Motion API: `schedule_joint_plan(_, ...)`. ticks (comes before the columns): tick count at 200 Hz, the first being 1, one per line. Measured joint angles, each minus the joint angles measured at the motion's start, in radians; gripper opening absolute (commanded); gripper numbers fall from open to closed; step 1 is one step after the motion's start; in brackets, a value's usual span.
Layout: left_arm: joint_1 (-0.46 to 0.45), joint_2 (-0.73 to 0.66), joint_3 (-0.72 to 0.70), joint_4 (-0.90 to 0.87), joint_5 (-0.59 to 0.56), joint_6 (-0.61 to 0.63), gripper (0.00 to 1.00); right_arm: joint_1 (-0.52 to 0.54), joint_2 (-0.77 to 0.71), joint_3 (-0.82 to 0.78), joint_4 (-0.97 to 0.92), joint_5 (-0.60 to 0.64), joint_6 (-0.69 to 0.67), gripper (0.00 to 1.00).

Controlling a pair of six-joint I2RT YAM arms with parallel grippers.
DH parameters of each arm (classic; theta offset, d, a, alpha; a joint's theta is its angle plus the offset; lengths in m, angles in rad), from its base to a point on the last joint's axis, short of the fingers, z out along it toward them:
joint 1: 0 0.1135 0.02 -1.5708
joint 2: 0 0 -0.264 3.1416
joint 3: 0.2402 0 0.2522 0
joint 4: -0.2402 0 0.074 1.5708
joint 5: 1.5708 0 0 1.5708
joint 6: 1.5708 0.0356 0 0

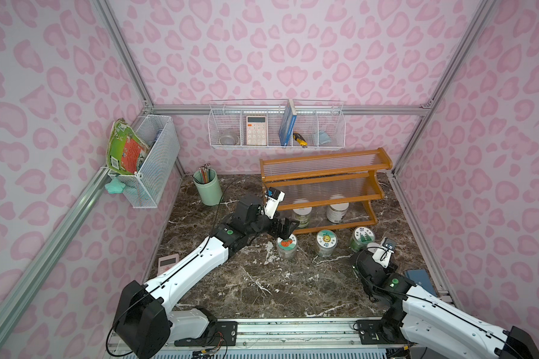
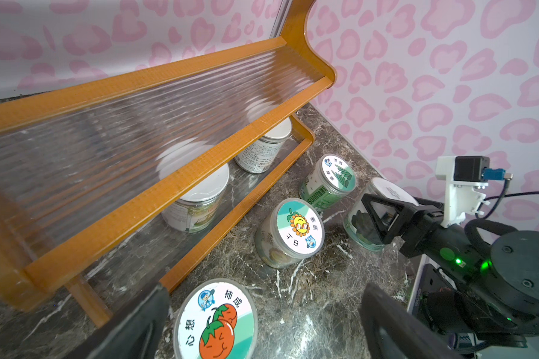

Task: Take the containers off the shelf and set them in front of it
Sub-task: Place the container at the center of the board.

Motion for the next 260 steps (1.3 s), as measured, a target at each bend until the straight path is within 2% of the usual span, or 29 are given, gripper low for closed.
schedule_joint_plan(40,0.0,0.029,0.022,0.0,0.005,0.002,0.99,-0.013,0.034,0.0,-0.024,0.006,0.089,0.79)
schedule_joint_plan(85,-0.001,0.05,0.044,-0.007,0.018,0.012,0.99,-0.011,0.172,0.014,-0.031,0.032,0.202,0.81)
schedule_joint_plan(135,-0.001,0.043,0.033,-0.015,0.019,0.019,0.99,-0.001,0.296,0.059,-0.065,0.081,0.317,0.92)
schedule_joint_plan(153,-0.001,0.037,0.027,-0.015,0.015,0.019,0.99,-0.002,0.312,0.06,-0.076,0.06,0.34,0.99)
schedule_joint_plan(213,-0.001,0.025,0.018,-0.02,0.01,0.022,0.99,0.015,0.322,0.07,-0.117,0.048,0.361,0.99)
schedule_joint_plan(260,-0.001,0.012,0.014,-0.02,0.007,0.023,1.0,0.078,0.266,0.117,-0.171,0.075,0.367,0.99)
